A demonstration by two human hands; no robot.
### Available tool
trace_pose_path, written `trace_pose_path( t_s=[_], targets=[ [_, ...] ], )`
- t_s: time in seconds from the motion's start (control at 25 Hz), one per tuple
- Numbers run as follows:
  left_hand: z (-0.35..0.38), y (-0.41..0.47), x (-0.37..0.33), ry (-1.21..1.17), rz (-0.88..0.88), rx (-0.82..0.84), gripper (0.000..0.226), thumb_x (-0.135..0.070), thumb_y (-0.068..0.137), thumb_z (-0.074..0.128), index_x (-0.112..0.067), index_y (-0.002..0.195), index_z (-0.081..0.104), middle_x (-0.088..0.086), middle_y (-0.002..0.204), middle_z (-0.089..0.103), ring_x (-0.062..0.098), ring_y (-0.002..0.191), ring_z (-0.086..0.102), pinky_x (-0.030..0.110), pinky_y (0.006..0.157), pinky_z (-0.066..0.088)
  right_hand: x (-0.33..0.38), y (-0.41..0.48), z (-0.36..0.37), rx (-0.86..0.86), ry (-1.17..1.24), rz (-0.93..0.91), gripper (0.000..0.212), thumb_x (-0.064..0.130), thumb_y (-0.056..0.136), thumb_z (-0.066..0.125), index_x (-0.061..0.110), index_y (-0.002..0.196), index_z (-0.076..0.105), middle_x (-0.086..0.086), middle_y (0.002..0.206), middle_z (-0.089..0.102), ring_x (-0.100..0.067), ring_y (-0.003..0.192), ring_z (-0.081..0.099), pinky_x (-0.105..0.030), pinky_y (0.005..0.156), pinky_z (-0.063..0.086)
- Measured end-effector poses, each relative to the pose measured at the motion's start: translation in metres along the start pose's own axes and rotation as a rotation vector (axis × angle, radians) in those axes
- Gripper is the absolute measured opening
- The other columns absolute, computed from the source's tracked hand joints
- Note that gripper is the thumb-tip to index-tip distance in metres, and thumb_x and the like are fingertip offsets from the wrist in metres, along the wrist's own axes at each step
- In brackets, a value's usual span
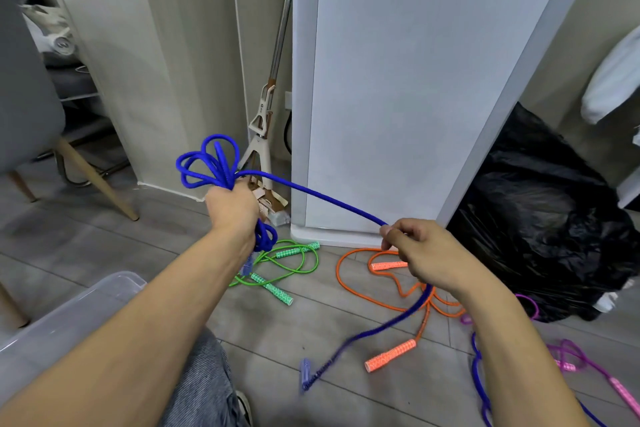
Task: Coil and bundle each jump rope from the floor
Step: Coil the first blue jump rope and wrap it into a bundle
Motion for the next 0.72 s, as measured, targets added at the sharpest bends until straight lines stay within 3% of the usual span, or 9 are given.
trace_pose_path(
  t_s=[0.16,0.24,0.36,0.56,0.64,0.72],
  targets=[
    [0.019,-0.025,0.004,-0.127,-0.118,0.305,0.022,-0.011,0.098,0.05,-0.012,0.077,0.049,-0.002,0.049,0.037,0.01,0.033,0.029,0.018,0.037,0.028,0.006,0.004,0.005,-0.118,0.128,-0.006,0.034,0.02,0.103,0.044,0.011,0.079,0.067,0.005,0.05,0.037,-0.005,0.038,0.029,-0.015,0.038,0.025],
    [0.03,-0.045,0.007,-0.106,-0.168,0.481,0.015,-0.012,0.098,0.048,-0.011,0.084,0.052,-0.001,0.054,0.037,0.01,0.034,0.029,0.018,0.037,0.028,0.013,0.006,0.019,-0.12,0.179,-0.042,0.034,0.014,0.103,0.039,0.013,0.081,0.065,0.012,0.044,0.037,-0.003,0.04,0.03,-0.016,0.041,0.026],
    [0.042,-0.071,0.015,-0.046,-0.194,0.655,0.014,-0.016,0.1,0.049,-0.007,0.094,0.057,0.002,0.064,0.045,0.011,0.037,0.032,0.02,0.038,0.031,0.024,0.005,0.04,-0.121,0.14,-0.146,0.028,0.019,0.105,0.038,0.015,0.089,0.06,0.014,0.043,0.041,-0.004,0.042,0.035,-0.023,0.052,0.03],
    [0.049,-0.088,0.021,0.046,-0.136,0.753,0.024,-0.025,0.1,0.055,-0.003,0.096,0.064,0.009,0.079,0.057,0.012,0.043,0.039,0.025,0.041,0.039,0.032,-0.002,0.054,-0.082,-0.094,-0.187,0.027,0.03,0.107,0.036,0.018,0.092,0.055,0.009,0.066,0.05,-0.007,0.061,0.047,-0.028,0.057,0.036],
    [0.047,-0.09,0.021,0.11,-0.094,0.781,0.024,-0.027,0.098,0.06,-0.003,0.092,0.063,0.01,0.067,0.054,0.014,0.043,0.04,0.026,0.042,0.04,0.033,-0.004,0.058,-0.043,-0.152,-0.199,0.026,0.031,0.107,0.035,0.023,0.089,0.053,0.007,0.071,0.053,-0.013,0.069,0.051,-0.032,0.063,0.041],
    [0.044,-0.091,0.021,0.192,-0.04,0.806,0.022,-0.025,0.097,0.062,-0.006,0.085,0.06,0.005,0.052,0.046,0.015,0.043,0.04,0.027,0.044,0.04,0.034,-0.005,0.062,-0.002,-0.156,-0.22,0.026,0.03,0.106,0.036,0.031,0.085,0.05,0.01,0.073,0.057,-0.009,0.07,0.054,-0.029,0.062,0.042]
  ],
)
Point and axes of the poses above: each hand's wrist, its own y-axis towards the middle knuckle, its own z-axis out of the palm, x = y × z, the point moved 4 cm from there along y, towards the middle knuckle
